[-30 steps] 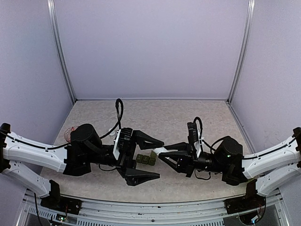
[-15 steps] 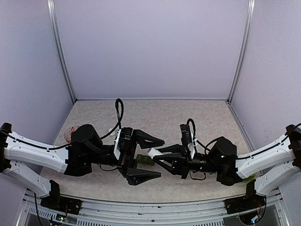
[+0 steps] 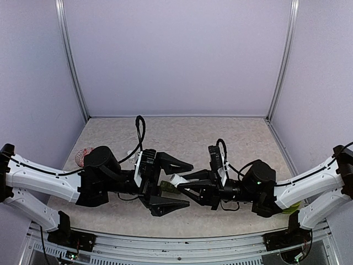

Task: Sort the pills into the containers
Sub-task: Unscrew the lid of the pill bottle from the pill bottle.

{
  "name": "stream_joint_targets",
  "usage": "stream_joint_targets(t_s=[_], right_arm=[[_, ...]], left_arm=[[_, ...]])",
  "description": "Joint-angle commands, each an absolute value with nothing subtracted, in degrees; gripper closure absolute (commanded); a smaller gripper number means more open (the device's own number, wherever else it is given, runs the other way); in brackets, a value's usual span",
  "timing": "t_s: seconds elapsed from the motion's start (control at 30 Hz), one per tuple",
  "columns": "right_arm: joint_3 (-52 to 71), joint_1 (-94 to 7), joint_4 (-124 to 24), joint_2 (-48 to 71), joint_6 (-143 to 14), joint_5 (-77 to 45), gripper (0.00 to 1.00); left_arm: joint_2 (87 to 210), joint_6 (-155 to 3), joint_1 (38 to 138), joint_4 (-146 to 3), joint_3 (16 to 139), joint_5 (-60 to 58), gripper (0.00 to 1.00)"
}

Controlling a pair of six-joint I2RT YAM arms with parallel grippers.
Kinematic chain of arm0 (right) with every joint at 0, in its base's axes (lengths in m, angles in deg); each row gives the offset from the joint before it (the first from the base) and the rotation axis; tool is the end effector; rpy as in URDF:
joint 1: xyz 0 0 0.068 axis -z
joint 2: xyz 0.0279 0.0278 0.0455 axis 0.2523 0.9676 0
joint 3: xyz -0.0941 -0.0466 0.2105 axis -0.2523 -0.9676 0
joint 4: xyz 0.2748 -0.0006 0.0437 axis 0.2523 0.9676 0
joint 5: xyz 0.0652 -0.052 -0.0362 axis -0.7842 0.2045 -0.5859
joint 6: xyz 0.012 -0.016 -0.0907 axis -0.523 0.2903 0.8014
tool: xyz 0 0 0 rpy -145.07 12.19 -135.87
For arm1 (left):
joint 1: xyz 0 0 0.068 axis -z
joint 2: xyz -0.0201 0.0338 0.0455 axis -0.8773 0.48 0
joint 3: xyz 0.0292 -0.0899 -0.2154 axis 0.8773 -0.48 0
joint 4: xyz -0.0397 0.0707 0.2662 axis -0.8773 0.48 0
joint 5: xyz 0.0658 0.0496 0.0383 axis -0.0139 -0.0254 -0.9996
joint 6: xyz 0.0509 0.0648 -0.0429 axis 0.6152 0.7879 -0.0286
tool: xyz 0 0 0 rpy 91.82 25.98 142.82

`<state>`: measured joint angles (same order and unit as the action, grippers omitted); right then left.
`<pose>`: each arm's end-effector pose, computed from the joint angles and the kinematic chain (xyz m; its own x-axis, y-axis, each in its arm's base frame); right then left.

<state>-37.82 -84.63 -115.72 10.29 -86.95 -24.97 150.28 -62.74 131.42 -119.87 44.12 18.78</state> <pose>0.0939 0.3273 0.2019 -0.4173 0.2250 -0.8805 -0.9072 -0.0462 0.4181 0.0846 -0.3498 0.2481 0.0975 -0.1997 -0.9750 0.9841 -0.1271 0.1244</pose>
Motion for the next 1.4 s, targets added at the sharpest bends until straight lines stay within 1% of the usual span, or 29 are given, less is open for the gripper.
stream_joint_targets(t_s=[0.0,0.17,0.33,0.73,0.97,1.07,1.2,1.37], right_arm=[[-36.8,-85.0,-118.1,9.1,-86.8,-24.0,0.87],[-38.0,-85.0,-118.9,8.1,-86.8,-22.1,0.87],[-39.9,-85.0,-118.3,5.6,-86.1,-18.2,0.88],[-42.5,-85.0,-114.5,-1.0,-84.4,-13.5,0.87],[-42.9,-85.0,-112.8,-4.0,-81.0,-14.6,0.87],[-42.2,-85.0,-111.4,-4.6,-80.1,-17.0,0.87],[-40.9,-85.0,-111.2,-2.8,-80.3,-20.6,0.87],[-40.5,-85.0,-113.3,0.3,-81.5,-23.2,0.87]], left_arm=[[151.0,-63.6,131.8,-120.0,44.6,19.1,0.07],[151.0,-64.1,131.8,-119.8,44.3,19.2,0.1],[150.5,-64.2,131.8,-119.6,43.9,18.8,0.17],[150.1,-64.3,131.8,-119.1,43.3,17.9,0.19],[150.1,-64.3,131.8,-118.7,43.2,17.3,0.19],[150.1,-64.3,131.8,-118.7,43.1,16.7,0.16],[149.8,-63.7,131.8,-118.8,43.1,15.3,0.1],[148.9,-62.7,131.7,-118.4,43.5,14.3,0.11]])
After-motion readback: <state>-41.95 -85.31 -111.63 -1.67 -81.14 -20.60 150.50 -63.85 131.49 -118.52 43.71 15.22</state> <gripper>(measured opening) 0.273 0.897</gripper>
